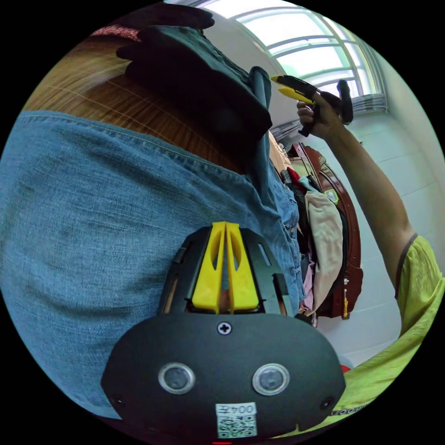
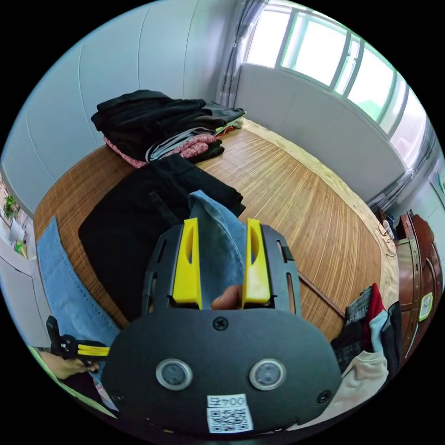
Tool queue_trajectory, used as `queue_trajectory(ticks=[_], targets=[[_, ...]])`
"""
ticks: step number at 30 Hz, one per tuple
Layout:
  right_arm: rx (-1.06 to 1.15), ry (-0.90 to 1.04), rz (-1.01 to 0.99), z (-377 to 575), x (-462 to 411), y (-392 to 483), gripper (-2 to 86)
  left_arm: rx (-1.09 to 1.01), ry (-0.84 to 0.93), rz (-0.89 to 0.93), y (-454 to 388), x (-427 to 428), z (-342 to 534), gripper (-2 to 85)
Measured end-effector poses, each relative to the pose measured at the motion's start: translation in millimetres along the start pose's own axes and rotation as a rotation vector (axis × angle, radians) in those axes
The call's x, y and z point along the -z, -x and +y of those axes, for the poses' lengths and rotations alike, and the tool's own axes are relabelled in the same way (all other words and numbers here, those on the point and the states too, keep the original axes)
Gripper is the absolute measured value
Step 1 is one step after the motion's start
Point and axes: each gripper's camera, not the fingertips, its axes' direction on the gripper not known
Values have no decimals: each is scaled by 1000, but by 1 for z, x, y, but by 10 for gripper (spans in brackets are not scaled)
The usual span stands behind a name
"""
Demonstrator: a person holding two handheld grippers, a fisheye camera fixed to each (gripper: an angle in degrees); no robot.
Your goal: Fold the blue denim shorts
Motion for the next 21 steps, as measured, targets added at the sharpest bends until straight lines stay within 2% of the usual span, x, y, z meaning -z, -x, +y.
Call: queue_trajectory(ticks=[2,3,5,10,15,18,21], targets=[[19,50,-5,-11,-17,6,106,4,-5,7,4,-2,0,2],[19,85,-32,-14,-25,8,50,3,-5,8,4,-3,0,2],[22,132,-77,-12,-31,11,13,7,-6,20,8,-6,0,1],[8,-100,-9,38,42,29,-3,17,-7,41,12,-14,2,1],[30,-297,-12,169,178,93,-3,-14,-51,53,3,-18,9,1],[110,-303,27,266,232,159,2,-110,-151,55,-22,7,33,2],[133,-281,23,371,244,220,20,-167,-218,-11,-50,38,62,2]])
